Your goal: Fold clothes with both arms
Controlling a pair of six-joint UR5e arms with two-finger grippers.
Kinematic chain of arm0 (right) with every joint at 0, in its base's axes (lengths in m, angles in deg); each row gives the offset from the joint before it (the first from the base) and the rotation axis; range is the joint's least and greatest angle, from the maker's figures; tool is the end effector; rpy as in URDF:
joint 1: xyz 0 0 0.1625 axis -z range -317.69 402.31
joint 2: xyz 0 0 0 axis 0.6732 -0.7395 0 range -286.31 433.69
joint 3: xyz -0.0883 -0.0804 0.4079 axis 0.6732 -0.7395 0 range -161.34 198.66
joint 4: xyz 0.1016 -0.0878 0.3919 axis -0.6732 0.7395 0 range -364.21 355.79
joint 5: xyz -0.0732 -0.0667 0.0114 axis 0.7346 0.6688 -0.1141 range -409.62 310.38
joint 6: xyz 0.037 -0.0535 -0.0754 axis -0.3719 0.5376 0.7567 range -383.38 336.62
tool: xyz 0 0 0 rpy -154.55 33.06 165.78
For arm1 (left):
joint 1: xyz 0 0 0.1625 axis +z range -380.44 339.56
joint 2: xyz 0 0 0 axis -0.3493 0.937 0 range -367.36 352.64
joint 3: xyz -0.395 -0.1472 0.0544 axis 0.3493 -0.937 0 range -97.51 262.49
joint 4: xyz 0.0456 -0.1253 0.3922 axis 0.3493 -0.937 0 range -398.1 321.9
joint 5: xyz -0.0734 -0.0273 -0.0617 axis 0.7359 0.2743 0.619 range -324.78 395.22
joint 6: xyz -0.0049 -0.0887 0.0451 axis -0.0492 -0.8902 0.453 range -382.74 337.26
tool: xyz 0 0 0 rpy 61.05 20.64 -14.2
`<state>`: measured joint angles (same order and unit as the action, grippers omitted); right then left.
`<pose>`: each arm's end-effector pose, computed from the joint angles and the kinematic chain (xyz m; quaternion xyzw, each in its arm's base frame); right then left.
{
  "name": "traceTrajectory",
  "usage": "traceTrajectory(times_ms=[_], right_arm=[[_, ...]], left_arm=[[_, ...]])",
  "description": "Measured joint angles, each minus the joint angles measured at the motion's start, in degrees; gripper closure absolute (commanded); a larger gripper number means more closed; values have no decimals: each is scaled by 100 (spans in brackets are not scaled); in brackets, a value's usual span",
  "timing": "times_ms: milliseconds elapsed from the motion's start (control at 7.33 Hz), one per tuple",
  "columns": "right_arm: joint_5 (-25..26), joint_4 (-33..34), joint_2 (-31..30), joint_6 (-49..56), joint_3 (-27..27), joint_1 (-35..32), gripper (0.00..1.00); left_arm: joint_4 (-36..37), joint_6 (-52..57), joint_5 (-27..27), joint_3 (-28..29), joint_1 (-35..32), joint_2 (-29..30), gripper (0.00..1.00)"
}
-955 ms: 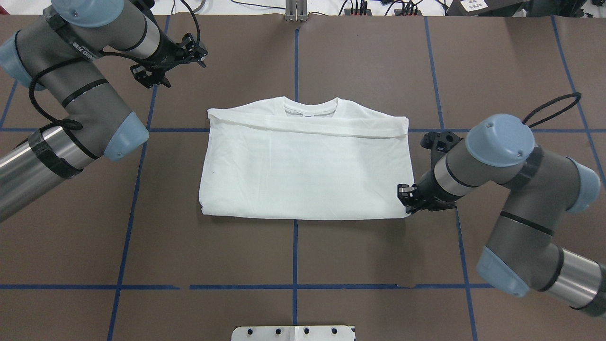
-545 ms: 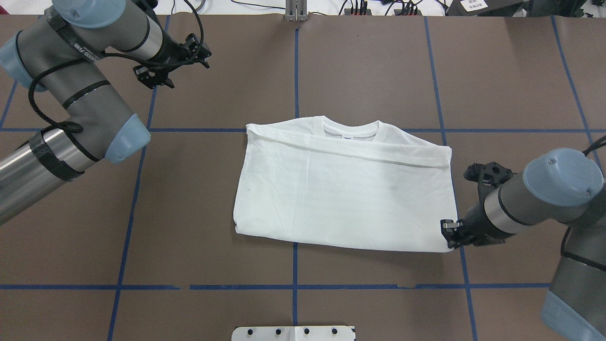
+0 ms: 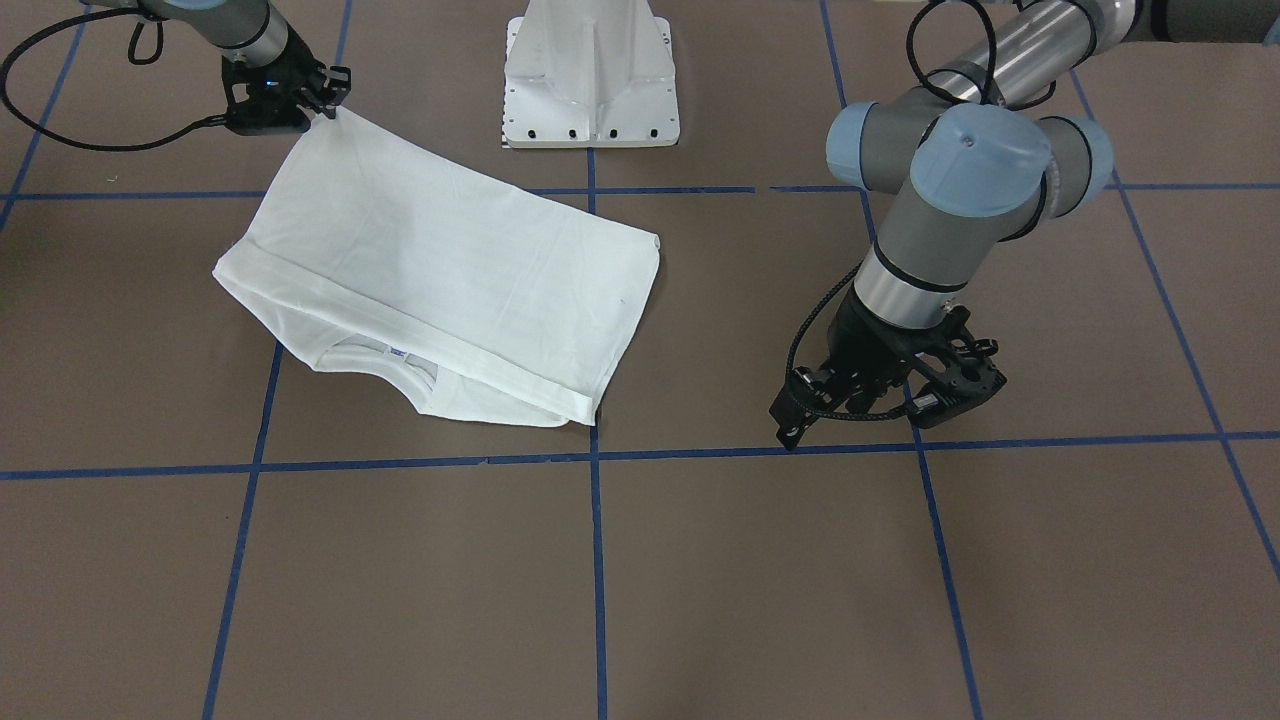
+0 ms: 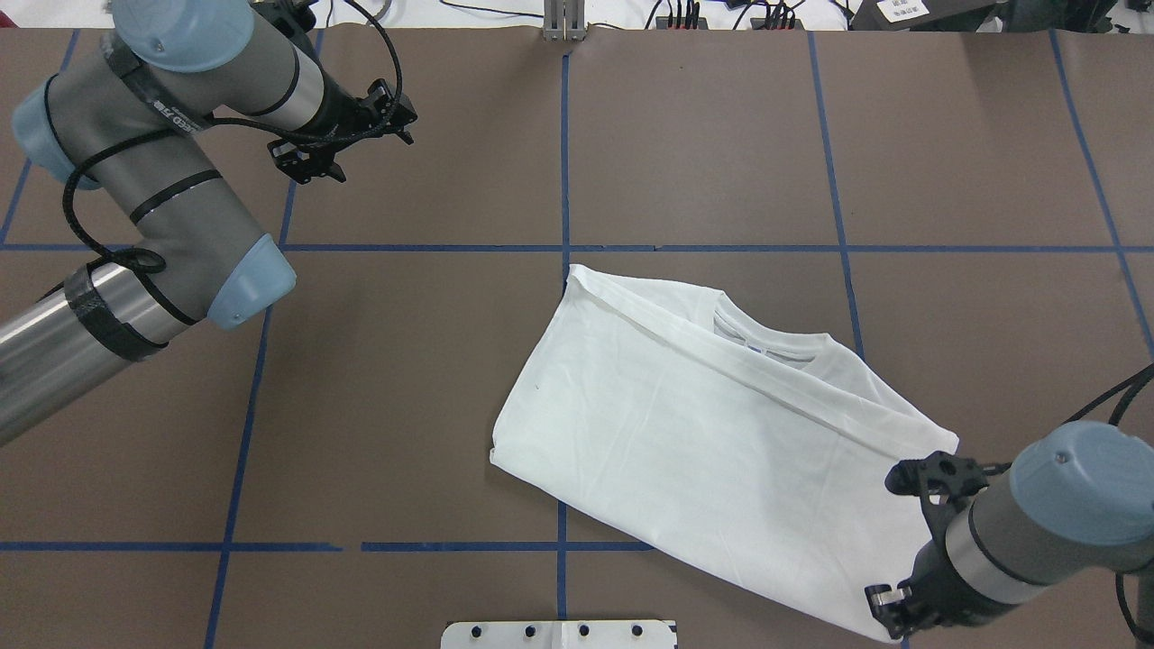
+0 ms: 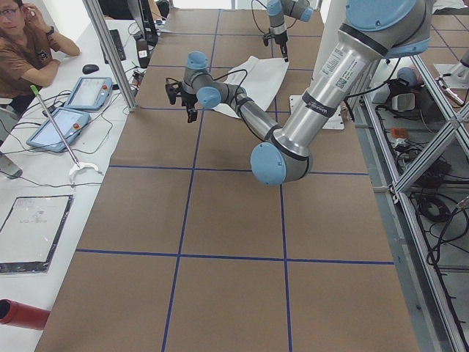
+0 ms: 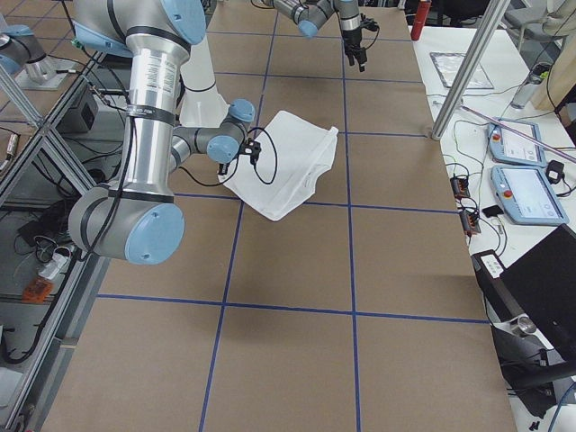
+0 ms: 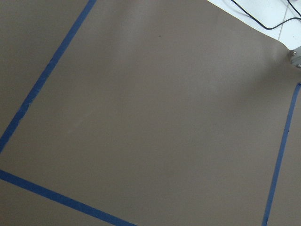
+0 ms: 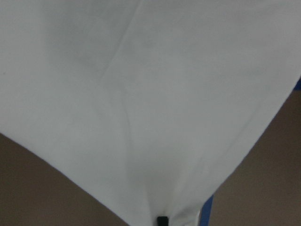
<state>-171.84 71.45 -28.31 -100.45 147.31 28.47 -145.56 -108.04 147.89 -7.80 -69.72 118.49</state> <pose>-0.3621 -0.1720 0.4005 -0.1750 -0.3875 -0.0900 0.9006 0.3840 -0.5914 0.2500 0.0443 0.4735 -0.2499 0.8434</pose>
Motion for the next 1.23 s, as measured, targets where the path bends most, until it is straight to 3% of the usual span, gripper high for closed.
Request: traceTrajectory(times_ms=[136, 409, 682, 1227], right_arm=[[-8, -4, 0, -222, 36, 406, 1], [5, -9, 59, -591, 95, 799, 0], [29, -16, 287, -660, 106, 584, 0], [4, -40, 1452, -655, 178, -1142, 0]], left_arm=[[3, -23, -73, -65, 52, -7, 2], [0, -76, -136, -149, 150, -66, 2], [-1, -87, -117, -201, 214, -91, 2], [474, -159, 64, -982, 911, -103, 1]])
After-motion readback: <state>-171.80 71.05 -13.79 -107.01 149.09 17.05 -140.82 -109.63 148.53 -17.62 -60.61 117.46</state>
